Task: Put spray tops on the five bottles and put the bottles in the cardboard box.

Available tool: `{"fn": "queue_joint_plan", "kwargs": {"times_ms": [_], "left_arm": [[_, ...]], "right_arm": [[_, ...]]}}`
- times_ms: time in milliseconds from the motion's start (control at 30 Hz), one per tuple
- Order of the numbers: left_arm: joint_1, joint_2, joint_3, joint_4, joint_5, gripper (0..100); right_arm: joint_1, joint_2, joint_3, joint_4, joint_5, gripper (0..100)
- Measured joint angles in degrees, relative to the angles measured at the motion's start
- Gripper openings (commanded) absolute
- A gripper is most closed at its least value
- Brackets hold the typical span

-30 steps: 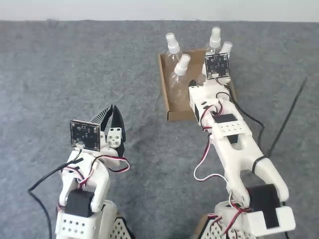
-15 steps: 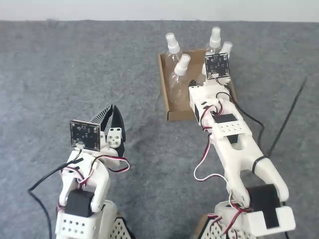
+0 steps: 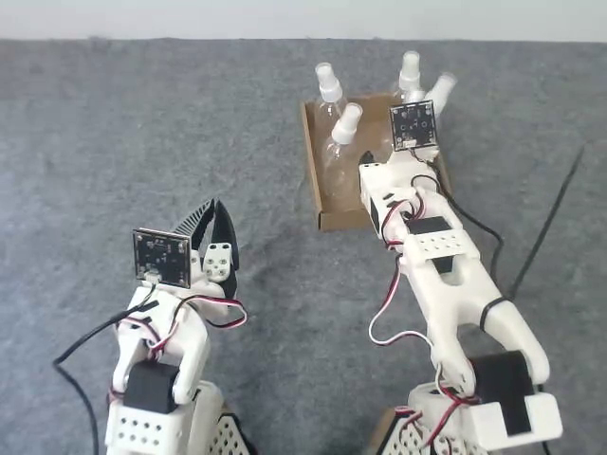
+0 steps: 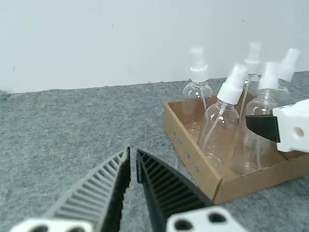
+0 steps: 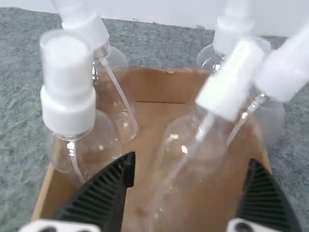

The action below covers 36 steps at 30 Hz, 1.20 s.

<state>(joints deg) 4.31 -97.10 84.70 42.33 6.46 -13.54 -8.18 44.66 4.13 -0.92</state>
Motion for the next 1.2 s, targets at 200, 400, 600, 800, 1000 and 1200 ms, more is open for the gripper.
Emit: {"fn": "queue_joint_plan", "kwargs": {"times_ms": [200, 400, 600, 800, 1000, 1200], "left_arm": [[0.0, 0.0, 0.0, 0.0, 0.0, 1], [0.0, 0.0, 0.0, 0.0, 0.0, 1], [0.0, 0.0, 0.0, 0.0, 0.0, 1], [0.0, 0.0, 0.0, 0.0, 0.0, 1], [0.0, 0.0, 0.0, 0.0, 0.0, 1], [0.0, 0.0, 0.88, 0.0, 0.0, 1]], "right_arm": [[0.0, 0.0, 0.0, 0.0, 0.0, 30.3], [0.0, 0.0, 0.0, 0.0, 0.0, 30.3], [0.97, -3.78, 0.0, 4.84, 0.0, 30.3], [2.81, -16.09, 0.0, 13.27, 0.0, 30.3], [5.45, -26.11, 0.0, 18.55, 0.0, 30.3], [5.89, -28.75, 0.0, 22.86, 2.02, 30.3]]}}
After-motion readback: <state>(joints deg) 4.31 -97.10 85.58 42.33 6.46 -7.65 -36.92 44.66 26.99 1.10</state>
